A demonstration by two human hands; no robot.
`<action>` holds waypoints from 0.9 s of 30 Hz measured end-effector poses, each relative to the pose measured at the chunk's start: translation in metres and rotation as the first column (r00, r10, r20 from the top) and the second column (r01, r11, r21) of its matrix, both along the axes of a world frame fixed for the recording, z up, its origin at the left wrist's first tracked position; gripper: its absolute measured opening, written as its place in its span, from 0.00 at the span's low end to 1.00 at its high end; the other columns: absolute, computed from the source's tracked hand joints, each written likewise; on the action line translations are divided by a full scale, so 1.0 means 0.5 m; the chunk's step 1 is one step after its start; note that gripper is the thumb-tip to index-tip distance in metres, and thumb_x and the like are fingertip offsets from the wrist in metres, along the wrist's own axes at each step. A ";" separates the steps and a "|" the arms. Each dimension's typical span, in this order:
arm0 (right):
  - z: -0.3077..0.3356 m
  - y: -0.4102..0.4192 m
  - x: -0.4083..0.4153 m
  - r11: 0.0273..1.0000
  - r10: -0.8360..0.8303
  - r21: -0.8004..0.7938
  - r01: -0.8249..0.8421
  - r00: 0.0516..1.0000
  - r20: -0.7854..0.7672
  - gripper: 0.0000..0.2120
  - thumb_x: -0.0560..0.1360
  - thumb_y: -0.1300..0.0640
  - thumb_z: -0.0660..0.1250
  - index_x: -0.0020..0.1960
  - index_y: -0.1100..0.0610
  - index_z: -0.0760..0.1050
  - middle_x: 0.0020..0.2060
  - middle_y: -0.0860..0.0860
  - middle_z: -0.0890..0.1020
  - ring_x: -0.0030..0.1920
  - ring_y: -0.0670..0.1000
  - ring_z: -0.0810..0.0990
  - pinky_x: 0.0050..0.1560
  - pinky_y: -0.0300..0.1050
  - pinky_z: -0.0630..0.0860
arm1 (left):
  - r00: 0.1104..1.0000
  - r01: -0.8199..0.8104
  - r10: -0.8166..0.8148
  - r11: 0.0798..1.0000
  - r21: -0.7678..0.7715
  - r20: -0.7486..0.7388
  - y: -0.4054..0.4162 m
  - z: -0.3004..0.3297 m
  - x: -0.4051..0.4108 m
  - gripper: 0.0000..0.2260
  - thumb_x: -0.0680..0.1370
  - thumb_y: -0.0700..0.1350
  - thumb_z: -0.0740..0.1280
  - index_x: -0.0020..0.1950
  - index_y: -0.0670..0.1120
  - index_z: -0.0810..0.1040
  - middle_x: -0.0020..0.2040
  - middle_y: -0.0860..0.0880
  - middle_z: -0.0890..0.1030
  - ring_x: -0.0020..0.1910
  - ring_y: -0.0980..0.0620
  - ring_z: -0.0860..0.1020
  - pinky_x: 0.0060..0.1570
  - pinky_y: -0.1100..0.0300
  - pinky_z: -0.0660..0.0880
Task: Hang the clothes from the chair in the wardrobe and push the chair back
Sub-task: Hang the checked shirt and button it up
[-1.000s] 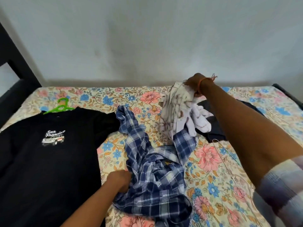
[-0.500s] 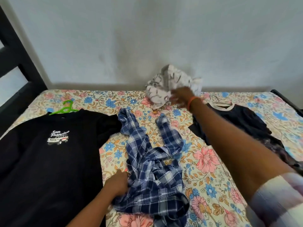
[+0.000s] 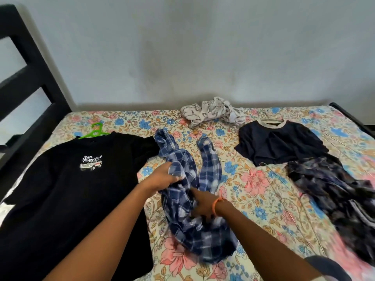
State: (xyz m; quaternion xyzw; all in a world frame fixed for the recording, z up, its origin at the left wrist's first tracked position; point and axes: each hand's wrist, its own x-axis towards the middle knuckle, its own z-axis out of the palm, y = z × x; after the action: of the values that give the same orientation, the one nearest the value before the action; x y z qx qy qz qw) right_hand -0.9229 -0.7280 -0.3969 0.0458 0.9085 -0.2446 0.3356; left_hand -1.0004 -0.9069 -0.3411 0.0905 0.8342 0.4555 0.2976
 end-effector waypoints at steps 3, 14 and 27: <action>0.060 0.002 0.005 0.996 -0.074 -0.050 0.077 0.996 0.055 0.31 0.74 0.51 0.74 0.71 0.60 0.66 0.53 0.62 0.83 0.39 0.58 0.85 0.38 0.54 0.83 | 0.999 0.035 -0.034 0.998 0.060 -0.016 0.003 0.046 0.004 0.26 0.76 0.28 0.62 0.71 0.47 0.71 0.68 0.49 0.73 0.59 0.47 0.76 0.50 0.55 0.78; 0.273 0.062 -0.078 0.977 -0.095 -0.197 -0.081 0.662 -0.743 0.13 0.65 0.62 0.78 0.41 0.58 0.74 0.35 0.52 0.76 0.35 0.52 0.72 0.36 0.47 0.67 | 0.762 0.406 -0.478 0.878 -0.254 -0.436 0.017 0.268 -0.011 0.14 0.71 0.43 0.75 0.51 0.51 0.73 0.46 0.51 0.77 0.45 0.50 0.78 0.42 0.59 0.74; 0.449 0.133 0.013 0.755 -0.109 -0.645 -0.116 0.948 -0.298 0.25 0.73 0.66 0.73 0.66 0.54 0.71 0.62 0.54 0.80 0.60 0.52 0.81 0.61 0.49 0.77 | 0.859 0.051 -0.013 0.997 0.062 -0.512 0.039 0.334 -0.033 0.14 0.72 0.29 0.62 0.49 0.47 0.78 0.49 0.44 0.81 0.49 0.43 0.80 0.45 0.50 0.78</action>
State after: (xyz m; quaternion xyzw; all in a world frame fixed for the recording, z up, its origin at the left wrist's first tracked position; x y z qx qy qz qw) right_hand -0.9165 -0.6617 -0.1724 -0.1160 0.8070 -0.5502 0.1803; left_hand -1.0168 -0.8873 -0.1739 0.2326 0.8643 0.4405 0.0699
